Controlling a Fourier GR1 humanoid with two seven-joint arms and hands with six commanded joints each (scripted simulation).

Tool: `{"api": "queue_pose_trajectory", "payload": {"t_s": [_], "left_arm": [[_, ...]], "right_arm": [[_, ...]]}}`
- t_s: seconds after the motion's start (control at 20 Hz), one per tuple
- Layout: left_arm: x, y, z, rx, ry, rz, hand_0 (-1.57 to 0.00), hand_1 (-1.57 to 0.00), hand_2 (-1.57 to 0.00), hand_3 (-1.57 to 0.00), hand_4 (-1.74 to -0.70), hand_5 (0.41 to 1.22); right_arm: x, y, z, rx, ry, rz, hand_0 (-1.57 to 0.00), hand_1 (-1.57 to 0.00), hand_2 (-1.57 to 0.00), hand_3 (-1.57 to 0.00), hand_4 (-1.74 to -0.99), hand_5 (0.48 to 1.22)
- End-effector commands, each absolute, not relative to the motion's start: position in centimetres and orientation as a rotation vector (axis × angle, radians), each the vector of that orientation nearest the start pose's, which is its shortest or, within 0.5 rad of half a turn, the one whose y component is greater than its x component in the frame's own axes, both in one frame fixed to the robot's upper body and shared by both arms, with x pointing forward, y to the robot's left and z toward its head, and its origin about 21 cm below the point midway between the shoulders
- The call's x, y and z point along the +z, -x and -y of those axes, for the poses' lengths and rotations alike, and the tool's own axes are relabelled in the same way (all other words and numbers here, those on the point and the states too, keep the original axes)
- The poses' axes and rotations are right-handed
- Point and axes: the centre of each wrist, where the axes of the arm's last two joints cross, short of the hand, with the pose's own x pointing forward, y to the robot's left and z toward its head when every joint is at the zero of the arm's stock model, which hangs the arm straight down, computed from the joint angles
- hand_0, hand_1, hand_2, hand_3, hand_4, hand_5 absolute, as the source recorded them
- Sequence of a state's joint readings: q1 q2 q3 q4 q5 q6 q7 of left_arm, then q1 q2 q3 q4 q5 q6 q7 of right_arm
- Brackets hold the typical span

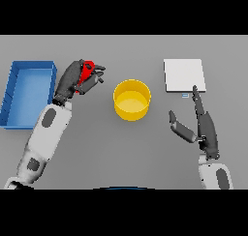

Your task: Pick up the red beaker and tilt it to pour out 1 green nut into yellow bowl. Pick up the yellow bowl and place it on the metallic measuring scale.

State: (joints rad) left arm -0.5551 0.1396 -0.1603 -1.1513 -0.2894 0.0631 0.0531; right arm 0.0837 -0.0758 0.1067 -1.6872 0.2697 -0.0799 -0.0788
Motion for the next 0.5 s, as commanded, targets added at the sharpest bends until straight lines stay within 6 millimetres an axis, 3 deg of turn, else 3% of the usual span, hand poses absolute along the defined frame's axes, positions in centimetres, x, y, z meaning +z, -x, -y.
{"api": "queue_pose_trajectory", "payload": {"t_s": [0.0,0.2,0.45], "left_arm": [[5.6,-37.0,-16.8,-0.628,-0.269,1.612,-1.56,-1.56,-1.56,-1.56,-1.73,1.117],[6.0,-37.9,-15.8,-0.726,-0.348,1.564,-1.57,-1.57,-1.57,-1.56,-1.73,1.114],[7.4,-38.5,-13.6,-1.066,-0.607,1.503,-1.57,-1.57,-1.57,-1.57,-1.74,1.132]], "right_arm": [[1.2,-22.8,22.8,0.272,0.257,1.689,0.0,0.0,0.0,0.0,-1.256,0.676],[0.9,-22.6,22.5,0.273,0.242,1.68,0.0,0.0,0.0,0.0,-1.254,0.68],[1.2,-22.6,22.2,0.264,0.223,1.679,0.0,0.0,0.0,0.0,-1.255,0.689]]}}
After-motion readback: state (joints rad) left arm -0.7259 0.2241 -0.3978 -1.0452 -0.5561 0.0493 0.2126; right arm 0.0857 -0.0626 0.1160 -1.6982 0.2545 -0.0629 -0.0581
